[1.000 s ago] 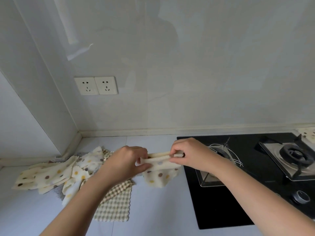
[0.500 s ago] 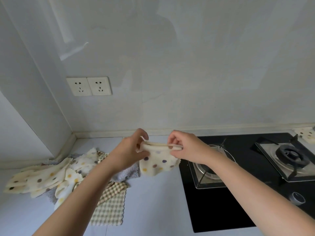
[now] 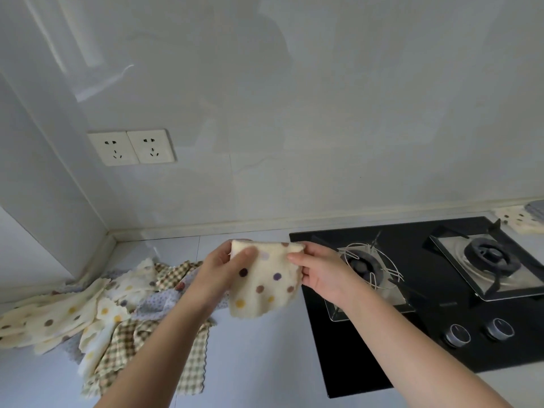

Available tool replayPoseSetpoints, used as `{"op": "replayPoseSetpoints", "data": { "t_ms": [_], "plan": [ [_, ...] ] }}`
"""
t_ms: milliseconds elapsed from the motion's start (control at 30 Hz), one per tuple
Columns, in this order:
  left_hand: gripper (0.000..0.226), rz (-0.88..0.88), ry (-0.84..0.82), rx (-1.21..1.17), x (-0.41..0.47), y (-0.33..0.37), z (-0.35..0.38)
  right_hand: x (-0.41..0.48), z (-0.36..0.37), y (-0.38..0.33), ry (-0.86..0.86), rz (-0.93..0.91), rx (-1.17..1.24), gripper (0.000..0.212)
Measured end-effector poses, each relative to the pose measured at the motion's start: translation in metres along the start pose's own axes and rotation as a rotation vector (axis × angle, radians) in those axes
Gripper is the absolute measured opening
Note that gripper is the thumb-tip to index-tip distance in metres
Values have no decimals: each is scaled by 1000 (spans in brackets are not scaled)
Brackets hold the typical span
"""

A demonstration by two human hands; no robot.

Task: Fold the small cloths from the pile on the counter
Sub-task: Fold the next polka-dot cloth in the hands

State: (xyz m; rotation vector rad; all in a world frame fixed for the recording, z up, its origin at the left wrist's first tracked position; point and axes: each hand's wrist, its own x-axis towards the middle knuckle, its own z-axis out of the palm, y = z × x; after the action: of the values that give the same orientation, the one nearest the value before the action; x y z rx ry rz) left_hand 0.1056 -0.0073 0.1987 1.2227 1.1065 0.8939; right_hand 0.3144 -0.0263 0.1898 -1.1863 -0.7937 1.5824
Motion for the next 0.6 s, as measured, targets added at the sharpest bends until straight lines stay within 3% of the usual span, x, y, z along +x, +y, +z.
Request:
{"op": "replayPoseSetpoints", "data": {
  "t_ms": [233,367,500,600],
  "plan": [
    [22,123,199,166,-4,10,39,-14,-24,1,-35,-31,-27,17],
    [19,117,216,168,-6,11,96,-32,-56,-9,109,-76,-72,13],
    [6,49,147,214,-10,4,174,-60,-117,-26,279,-92,-168,45],
    [6,81,216,193,-16,3,239,-93,-179,-36,179,-26,-101,28]
  ]
}}
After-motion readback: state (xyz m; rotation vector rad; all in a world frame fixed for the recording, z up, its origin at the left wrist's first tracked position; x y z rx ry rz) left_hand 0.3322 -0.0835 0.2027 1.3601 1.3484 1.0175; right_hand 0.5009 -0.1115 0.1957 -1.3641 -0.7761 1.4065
